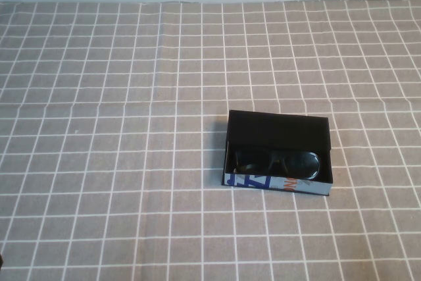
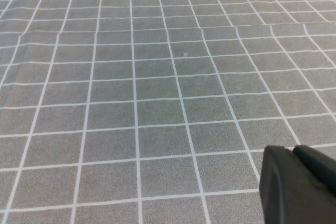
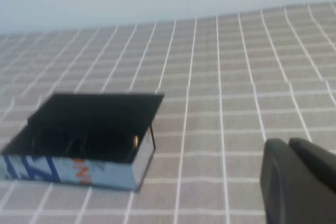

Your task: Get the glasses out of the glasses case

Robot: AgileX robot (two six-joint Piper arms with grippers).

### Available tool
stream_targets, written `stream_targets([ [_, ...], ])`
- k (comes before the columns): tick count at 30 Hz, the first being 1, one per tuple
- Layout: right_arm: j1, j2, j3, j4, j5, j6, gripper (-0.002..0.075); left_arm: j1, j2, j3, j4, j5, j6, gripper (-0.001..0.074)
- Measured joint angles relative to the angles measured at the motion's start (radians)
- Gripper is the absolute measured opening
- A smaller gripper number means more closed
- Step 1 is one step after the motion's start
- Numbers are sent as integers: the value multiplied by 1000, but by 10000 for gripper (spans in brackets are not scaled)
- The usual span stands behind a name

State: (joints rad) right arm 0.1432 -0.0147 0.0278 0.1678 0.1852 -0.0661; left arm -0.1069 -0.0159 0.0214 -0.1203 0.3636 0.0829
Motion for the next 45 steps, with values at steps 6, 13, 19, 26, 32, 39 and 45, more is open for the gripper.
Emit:
stream_targets([
  [6, 0, 0, 0, 48, -204, 0, -19, 0, 0, 0, 0, 0, 0, -5],
  [13, 0, 0, 0, 91, -748, 38, -19, 0, 0, 0, 0, 0, 0, -5],
  [19, 0, 0, -151, 108, -831, 115, -19, 0, 0, 0, 0, 0, 0, -5],
  [26, 0, 91, -568, 81, -273, 129, -19, 0, 0, 0, 0, 0, 0, -5],
  [32, 0, 357, -818, -31, 115, 129, -18, 0, 0, 0, 0, 0, 0, -5],
  [39, 0, 692, -973, -72, 447, 121, -19, 0, 0, 0, 0, 0, 0, -5],
  [45, 0, 865, -992, 68, 529, -22, -19, 0, 0, 0, 0, 0, 0, -5],
])
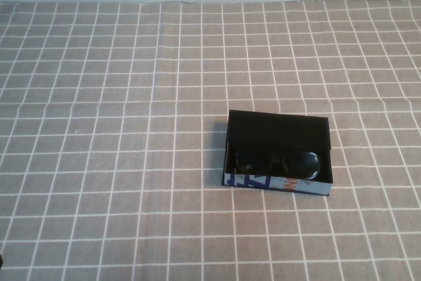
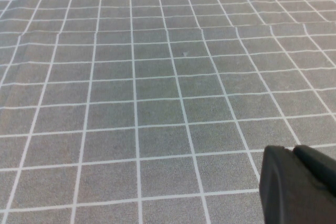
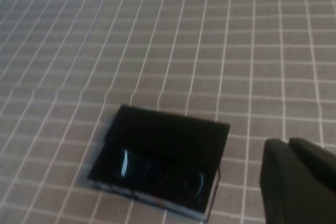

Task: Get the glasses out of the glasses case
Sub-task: Pick up the glasses from the glasses case

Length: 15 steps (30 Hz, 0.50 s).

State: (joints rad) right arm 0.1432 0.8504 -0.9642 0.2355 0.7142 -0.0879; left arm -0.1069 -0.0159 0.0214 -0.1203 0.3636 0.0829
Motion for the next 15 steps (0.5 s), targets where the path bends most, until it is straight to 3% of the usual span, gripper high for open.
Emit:
stream_targets([
  [8, 0, 287, -143, 158, 273, -458, -18, 0, 0, 0, 0, 0, 0, -5],
  [15, 51, 551, -318, 105, 369, -566, -9, 0, 0, 0, 0, 0, 0, -5],
])
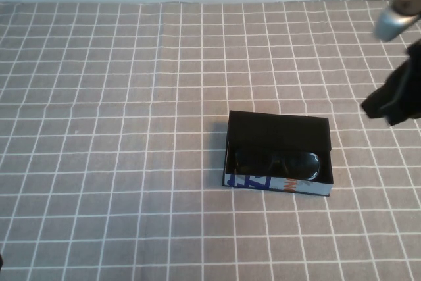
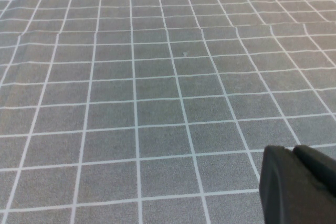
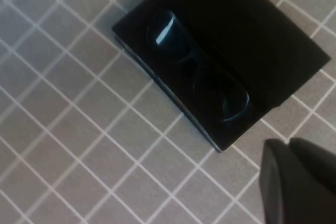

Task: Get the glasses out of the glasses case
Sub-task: Pick up the glasses from the glasses case

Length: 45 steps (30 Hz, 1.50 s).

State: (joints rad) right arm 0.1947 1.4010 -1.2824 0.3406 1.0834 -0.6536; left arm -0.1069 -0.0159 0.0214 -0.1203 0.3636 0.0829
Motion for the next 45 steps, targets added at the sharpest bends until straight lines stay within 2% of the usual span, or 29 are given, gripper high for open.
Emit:
stream_targets([
  [4, 105, 109, -66, -125, 11, -9, 31, 0, 0, 0, 0, 0, 0, -5],
  [7, 188, 170, -85, -204, -9, -31, 95, 0, 0, 0, 0, 0, 0, -5],
  [12, 273, 256, -92, -271, -88, -57, 287, 0, 0, 0, 0, 0, 0, -5],
  [15, 297, 303, -94, -295, -129, -59, 352, 0, 0, 0, 0, 0, 0, -5],
  [19, 306, 357, -94, -310, -157, -61, 370, 0, 0, 0, 0, 0, 0, -4],
  [45, 306, 511, -95, -348, -335, -61, 373, 0, 0, 0, 0, 0, 0, -5],
])
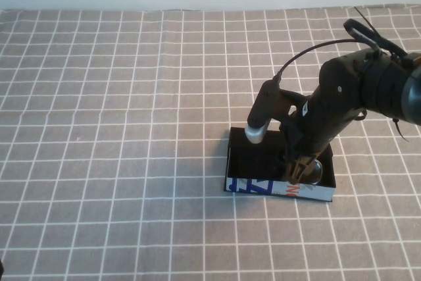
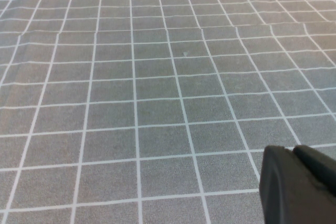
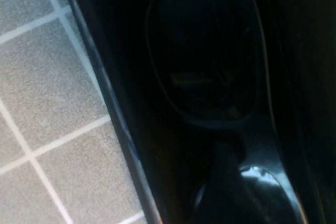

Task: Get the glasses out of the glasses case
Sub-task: Pick up the glasses from the glasses case

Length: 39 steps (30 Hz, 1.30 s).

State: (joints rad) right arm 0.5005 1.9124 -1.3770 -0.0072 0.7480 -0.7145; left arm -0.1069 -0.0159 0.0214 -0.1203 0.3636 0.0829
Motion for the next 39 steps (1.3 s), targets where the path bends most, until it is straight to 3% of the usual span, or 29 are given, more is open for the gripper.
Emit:
stream_targets([
  [8, 0, 2, 0, 7, -4, 0, 358, 0, 0, 0, 0, 0, 0, -5],
  [18, 0, 2, -2, 2, 9, 0, 186, 0, 0, 0, 0, 0, 0, -5],
  [27, 0, 2, -26, 0, 52, -2, 112, 0, 0, 0, 0, 0, 0, -5],
  [32, 0, -5, -55, 25, 76, -23, 135, -2, 0, 0, 0, 0, 0, -5],
  [39, 2, -34, -61, 88, 139, -106, 315, -4, 0, 0, 0, 0, 0, -5],
])
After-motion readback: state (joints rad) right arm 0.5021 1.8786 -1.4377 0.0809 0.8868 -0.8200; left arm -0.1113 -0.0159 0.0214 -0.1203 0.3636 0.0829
